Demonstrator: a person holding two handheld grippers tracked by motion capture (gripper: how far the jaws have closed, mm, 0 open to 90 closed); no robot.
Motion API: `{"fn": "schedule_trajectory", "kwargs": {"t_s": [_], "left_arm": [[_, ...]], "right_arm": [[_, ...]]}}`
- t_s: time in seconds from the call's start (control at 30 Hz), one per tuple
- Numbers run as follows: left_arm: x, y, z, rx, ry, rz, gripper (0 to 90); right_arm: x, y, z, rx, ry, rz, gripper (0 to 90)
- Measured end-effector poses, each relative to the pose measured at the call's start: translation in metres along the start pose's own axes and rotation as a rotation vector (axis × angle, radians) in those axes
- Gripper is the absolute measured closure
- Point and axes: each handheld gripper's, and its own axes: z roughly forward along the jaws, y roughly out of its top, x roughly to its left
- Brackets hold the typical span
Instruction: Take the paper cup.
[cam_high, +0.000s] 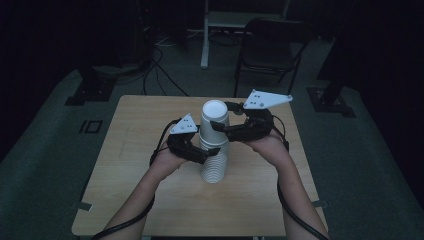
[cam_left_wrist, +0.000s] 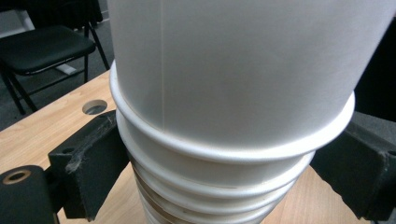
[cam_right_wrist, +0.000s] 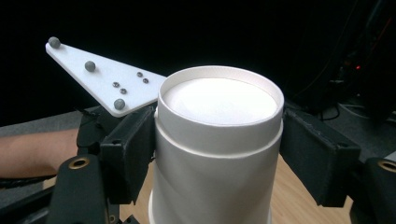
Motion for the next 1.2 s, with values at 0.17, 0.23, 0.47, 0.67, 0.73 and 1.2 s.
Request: {"fn": "schedule_trajectory", "kwargs": {"t_s": [0.17, 0.23, 0.47, 0.67, 0.73, 1.2], "left_arm": [[0.005, -0.002, -0.003, -0.015, 0.016, -0.034, 8.0], [0.009, -0.004, -0.005, -0.023, 0.010, -0.041, 8.3], [0.001, -0.002, 0.000, -0.001, 0.001, -0.002, 8.3], [0.000, -0.001, 0.000, 0.008, 0.001, 0.008, 8.4], [0.000, -0.001, 0.000, 0.008, 0.001, 0.009, 8.4], [-0.001, -0.002, -0.001, 0.006, 0.002, 0.010, 8.5]], "right_arm": [[0.000, 0.001, -0.006, -0.033, -0.005, -0.006, 42.4], [-0.003, 0.003, -0.014, -0.071, -0.013, 0.020, 63.2], [-0.007, -0.006, 0.000, 0.010, 0.039, 0.045, 24.0], [-0.008, -0.011, 0.010, 0.029, 0.050, 0.062, 15.9], [-0.008, -0.011, 0.012, 0.036, 0.046, 0.062, 15.9], [-0.002, -0.008, 0.024, 0.045, 0.023, 0.038, 20.0]]}}
